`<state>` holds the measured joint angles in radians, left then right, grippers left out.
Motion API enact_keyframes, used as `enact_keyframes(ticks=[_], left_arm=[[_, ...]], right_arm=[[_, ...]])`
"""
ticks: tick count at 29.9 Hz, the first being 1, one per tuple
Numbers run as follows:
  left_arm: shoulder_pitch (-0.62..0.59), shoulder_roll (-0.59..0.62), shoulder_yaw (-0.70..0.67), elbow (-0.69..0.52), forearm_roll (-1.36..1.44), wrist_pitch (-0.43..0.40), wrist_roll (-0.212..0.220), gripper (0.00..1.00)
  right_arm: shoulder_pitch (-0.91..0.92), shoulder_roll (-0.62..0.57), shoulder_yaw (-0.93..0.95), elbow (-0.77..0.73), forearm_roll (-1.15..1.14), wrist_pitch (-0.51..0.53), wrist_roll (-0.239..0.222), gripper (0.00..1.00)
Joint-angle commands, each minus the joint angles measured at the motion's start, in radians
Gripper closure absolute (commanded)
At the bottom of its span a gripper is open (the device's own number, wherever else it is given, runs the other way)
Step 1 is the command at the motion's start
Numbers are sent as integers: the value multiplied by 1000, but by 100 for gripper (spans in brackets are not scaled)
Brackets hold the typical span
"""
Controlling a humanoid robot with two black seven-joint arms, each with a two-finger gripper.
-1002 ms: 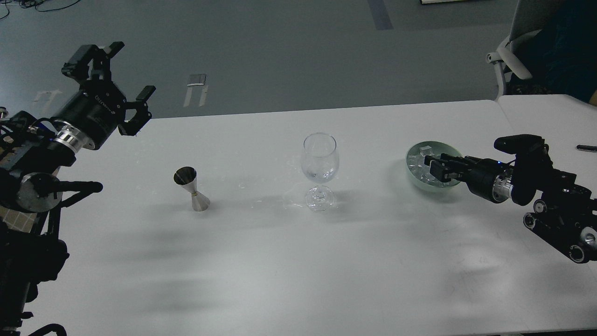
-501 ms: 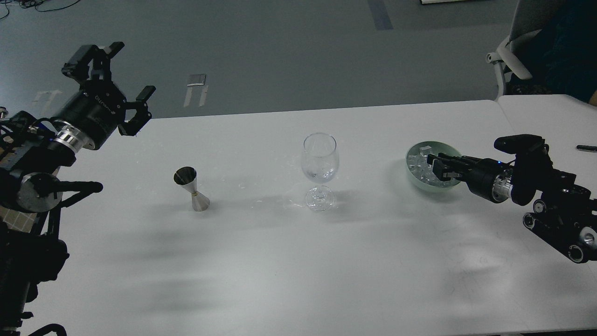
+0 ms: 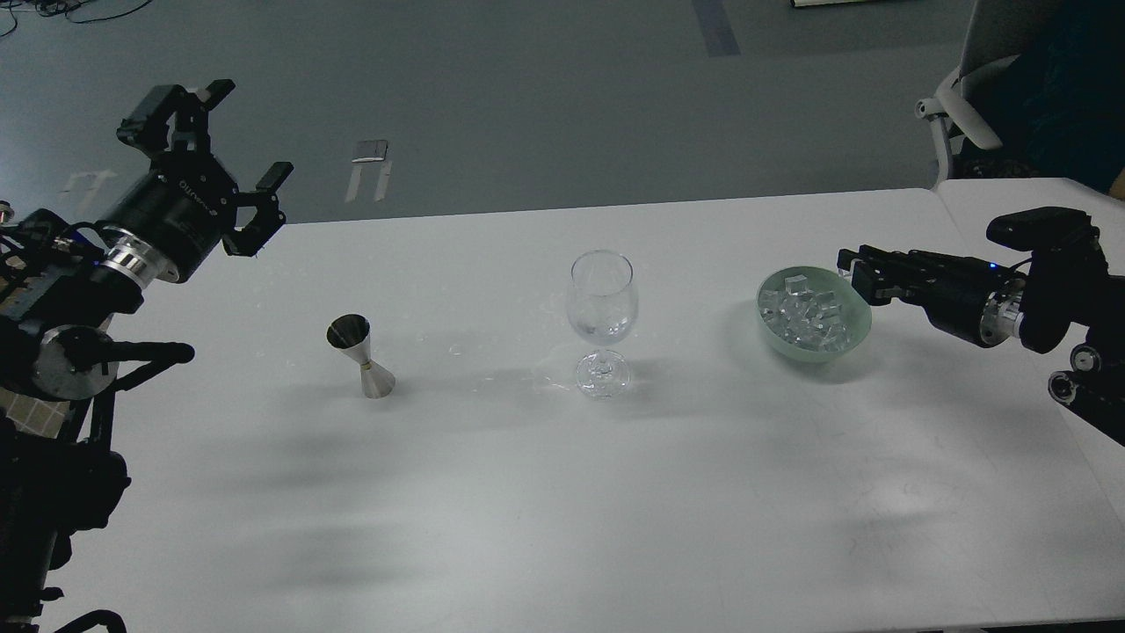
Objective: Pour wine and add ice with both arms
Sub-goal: 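Lift the ice cube and carry it above the wine glass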
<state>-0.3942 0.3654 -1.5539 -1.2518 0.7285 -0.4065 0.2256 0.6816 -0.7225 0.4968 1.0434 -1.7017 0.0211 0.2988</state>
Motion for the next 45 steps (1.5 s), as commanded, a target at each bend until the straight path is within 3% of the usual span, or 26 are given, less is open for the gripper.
enact_keyframes(ticks=[1, 6, 15, 21, 26, 35, 45], left_arm=[[0, -6, 0, 0, 0, 0, 0, 2], [-2, -6, 0, 0, 9, 0, 0, 2], [-3, -9, 1, 0, 14, 0, 0, 2], [-3, -16, 20, 0, 22, 2, 0, 2], [-8, -17, 20, 0, 22, 2, 0, 2], [-6, -20, 21, 0, 28, 3, 0, 2], [-3, -37, 21, 0, 29, 2, 0, 2]], right_arm=[[27, -89, 6, 110, 2, 8, 2, 100], [140, -162, 5, 227, 4, 32, 5, 100], [407, -164, -44, 294, 17, 146, 11, 100], [698, -40, -338, 299, 103, 165, 11, 100], [829, 37, -484, 300, 174, 195, 13, 100], [901, 118, -576, 299, 266, 321, 43, 100], [912, 228, -670, 232, 271, 333, 46, 100]])
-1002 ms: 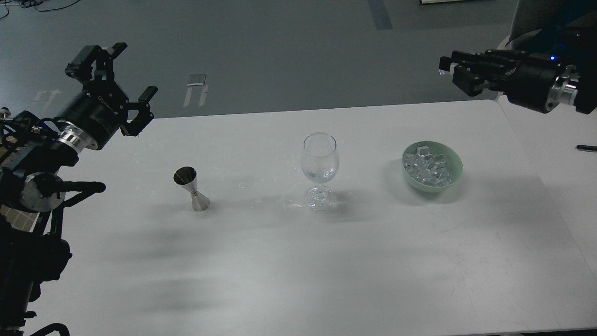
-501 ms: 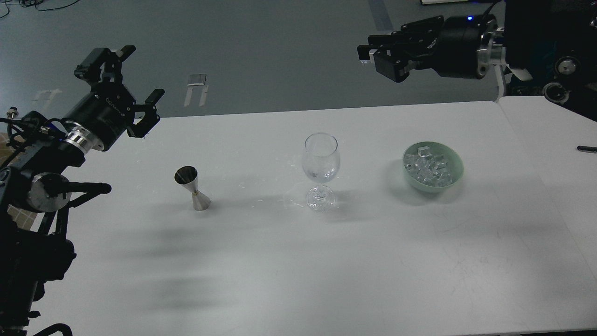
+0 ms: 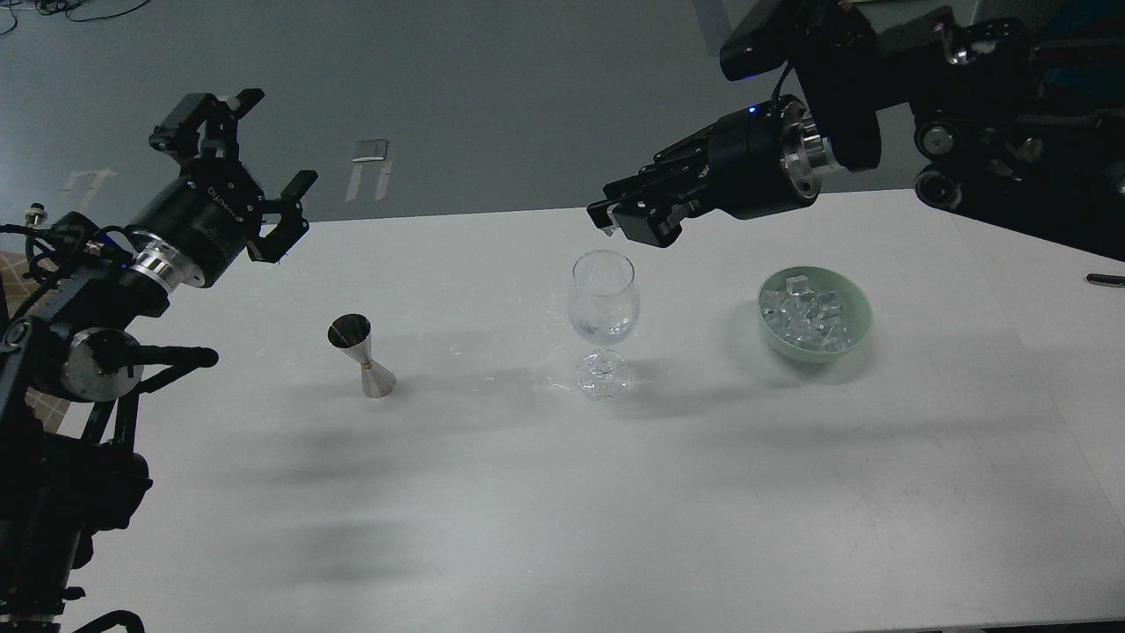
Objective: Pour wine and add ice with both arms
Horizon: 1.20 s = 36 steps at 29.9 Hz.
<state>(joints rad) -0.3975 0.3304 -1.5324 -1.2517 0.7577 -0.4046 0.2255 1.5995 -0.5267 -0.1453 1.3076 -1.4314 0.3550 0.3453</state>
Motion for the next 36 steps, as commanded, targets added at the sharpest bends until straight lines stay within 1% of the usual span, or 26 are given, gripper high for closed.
enact_keyframes(ticks=[1, 6, 11, 19, 21, 27, 29, 36], left_arm=[[0, -2, 0, 0, 0, 0, 0, 2], [2, -8, 0, -2, 0, 0, 0, 2], [0, -8, 0, -2, 0, 0, 0, 2], [2, -8, 0, -2, 0, 0, 0, 2], [2, -8, 0, -3, 0, 0, 0, 2], [2, -7, 0, -2, 0, 0, 0, 2], [2, -5, 0, -2, 0, 0, 0, 2], [2, -5, 0, -3, -1, 0, 0, 2]], right_arm=[[-6, 48, -36, -45, 2, -2, 0, 100], [-15, 79, -40, -85, 0, -4, -2, 100], [-20, 80, -63, -85, -1, -4, 0, 100], [-27, 91, -69, -90, -1, -7, -2, 96], [-27, 99, -69, -91, -1, -10, -3, 90], [-27, 126, -69, -119, 0, -14, -3, 82], [-27, 126, -69, -119, 0, -14, -5, 75], [-27, 126, -69, -117, 3, -11, -3, 59]])
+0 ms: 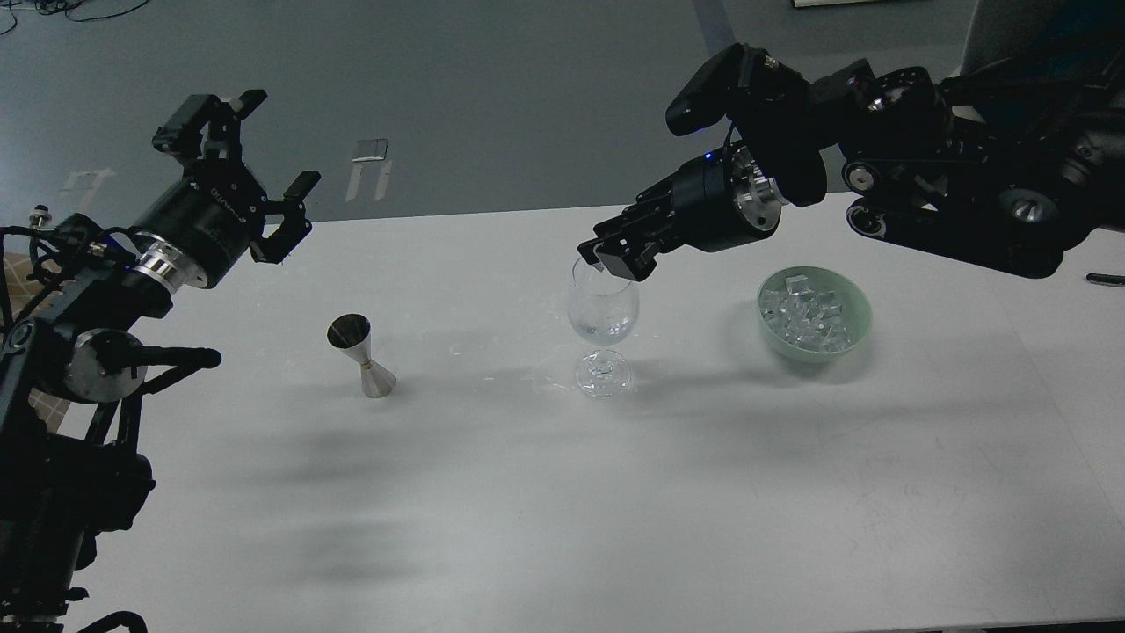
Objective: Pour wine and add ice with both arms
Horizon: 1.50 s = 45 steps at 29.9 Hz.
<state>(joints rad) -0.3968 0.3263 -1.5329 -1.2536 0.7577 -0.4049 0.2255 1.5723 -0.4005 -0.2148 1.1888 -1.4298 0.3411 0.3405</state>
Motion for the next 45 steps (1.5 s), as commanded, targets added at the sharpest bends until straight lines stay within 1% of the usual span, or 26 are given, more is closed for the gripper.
enact_keyframes(ticks=[1, 2, 9, 14, 15, 16, 17, 18, 20, 21, 22, 23, 24, 25, 26, 27, 28, 29, 30, 34, 36, 37, 38, 40, 42, 45], left_arm=[[1, -3, 0, -1, -1, 0, 0, 2], [1, -1, 0, -1, 0, 0, 0, 2], [1, 3, 0, -1, -1, 0, 0, 2], [1, 3, 0, 0, -1, -2, 0, 2], [1, 3, 0, -1, -1, -2, 0, 2], [1, 3, 0, -1, -1, -3, 0, 2], [1, 3, 0, -1, -1, -5, 0, 2], [1, 5, 0, 0, -1, -6, 0, 2], [1, 7, 0, 0, -1, -9, 0, 2], [3, 8, 0, 0, -1, -11, 0, 2], [3, 8, 0, 3, -1, -14, 0, 2], [3, 8, 0, 6, -1, -17, -2, 2], [1, 8, 0, 13, -3, -17, -3, 2], [1, 8, 0, 16, -5, -18, -5, 2], [-1, 8, 0, 19, -6, -20, -8, 2], [-1, 8, 0, 28, -11, -37, -20, 2], [-2, 7, 0, 35, -12, -51, -25, 2], [-8, 5, 0, 58, -14, -81, -34, 2], [-13, 0, -1, 86, -14, -84, -44, 2], [-39, -4, -1, 138, -20, -84, -84, 2], [-72, -13, -1, 202, -23, -84, -87, 2], [-83, -18, -1, 221, -23, -84, -87, 2], [-109, -27, -1, 268, -21, -84, -87, 2], [-140, -36, 0, 322, -20, -84, -86, 2], [-209, -46, 26, 423, -21, -84, -86, 2], [-257, -39, 66, 496, -20, -84, -89, 2]], right_arm=[[0, 0, 0, 2, 3, 3, 2, 57], [0, 0, 0, 3, 11, 4, 2, 54], [9, -4, 20, -8, 35, -5, 0, 53], [34, -6, 93, -113, 201, -25, -9, 53], [32, -6, 124, -148, 274, -27, -14, 51], [20, -7, 153, -175, 370, -28, -26, 43], [14, -9, 167, -185, 429, -28, -31, 40], [-10, -11, 188, -208, 547, -30, -34, 37], [-52, -11, 212, -227, 655, -31, -34, 32], [-95, -17, 257, -242, 740, -40, -32, 29], [-148, -24, 322, -261, 809, -50, -31, 25], [-179, -23, 356, -273, 839, -51, -31, 20], [-248, -15, 438, -297, 879, -51, -31, 11], [-288, -14, 484, -308, 885, -51, -31, 6], [-326, -11, 529, -319, 890, -51, -29, 4], [-401, 3, 616, -336, 896, -51, -29, 2], [-435, 14, 656, -344, 899, -51, -29, 1], [-493, 40, 729, -359, 904, -51, -28, 1], [-541, 60, 799, -374, 908, -51, -28, 1], [-630, 91, 917, -405, 968, -48, -20, 0], [-672, 109, 946, -419, 1086, -34, -8, 0], [-676, 111, 948, -426, 1107, -30, -5, 0], [-683, 114, 954, -442, 1138, -11, 3, 0], [-693, 121, 963, -457, 1155, 16, 12, 0], [-716, 146, 991, -498, 1158, 82, 31, 0], [-726, 169, 1020, -528, 1158, 111, 32, 0]])
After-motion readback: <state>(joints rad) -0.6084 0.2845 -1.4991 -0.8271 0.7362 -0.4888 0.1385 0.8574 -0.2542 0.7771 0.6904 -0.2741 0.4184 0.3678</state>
